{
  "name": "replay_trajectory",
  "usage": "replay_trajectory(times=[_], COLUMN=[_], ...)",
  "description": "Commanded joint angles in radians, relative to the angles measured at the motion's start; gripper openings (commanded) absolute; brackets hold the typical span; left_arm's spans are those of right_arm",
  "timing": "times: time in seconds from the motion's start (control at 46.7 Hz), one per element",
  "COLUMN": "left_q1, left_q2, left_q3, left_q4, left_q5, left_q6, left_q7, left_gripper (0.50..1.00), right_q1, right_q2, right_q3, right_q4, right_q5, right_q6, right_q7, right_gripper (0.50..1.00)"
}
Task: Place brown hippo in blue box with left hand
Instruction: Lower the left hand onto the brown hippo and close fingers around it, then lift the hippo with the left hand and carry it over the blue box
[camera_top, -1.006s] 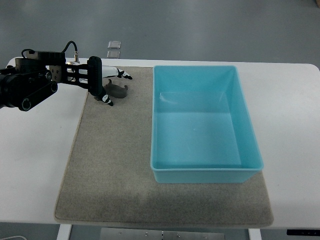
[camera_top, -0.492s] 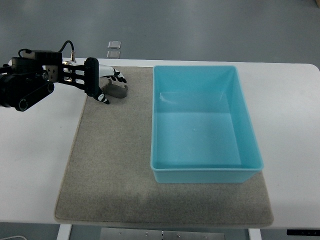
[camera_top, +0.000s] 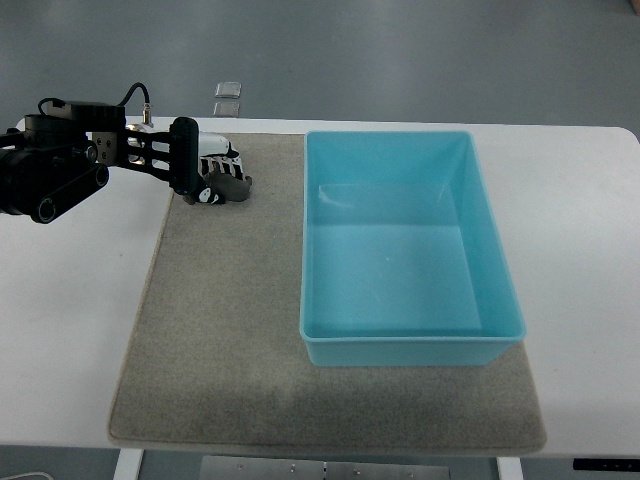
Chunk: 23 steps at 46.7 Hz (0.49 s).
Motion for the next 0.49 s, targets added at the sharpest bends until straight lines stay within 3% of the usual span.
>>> replay_trajectory(times=[0.0,0.471], left_q1=[-0.002,-0.04], left_q2=[-0.002,-0.002], left_q3=[0.001,-0.016], left_q4=[0.002,0.0], left_q5=[0.002,-0.023], left_q6=[0.0,0.013], left_q7=[0.001,0.004], left_gripper=[0.5,0.5], right_q1=[0.0,0.0], right_q2=[0.0,0.0], right_q3=[0.0,0.0], right_q4=[0.0,0.0], right_q5=[0.0,0.0], right_q6=[0.0,0.0], right_q7=[0.0,0.0], right_gripper=[0.936,0.936])
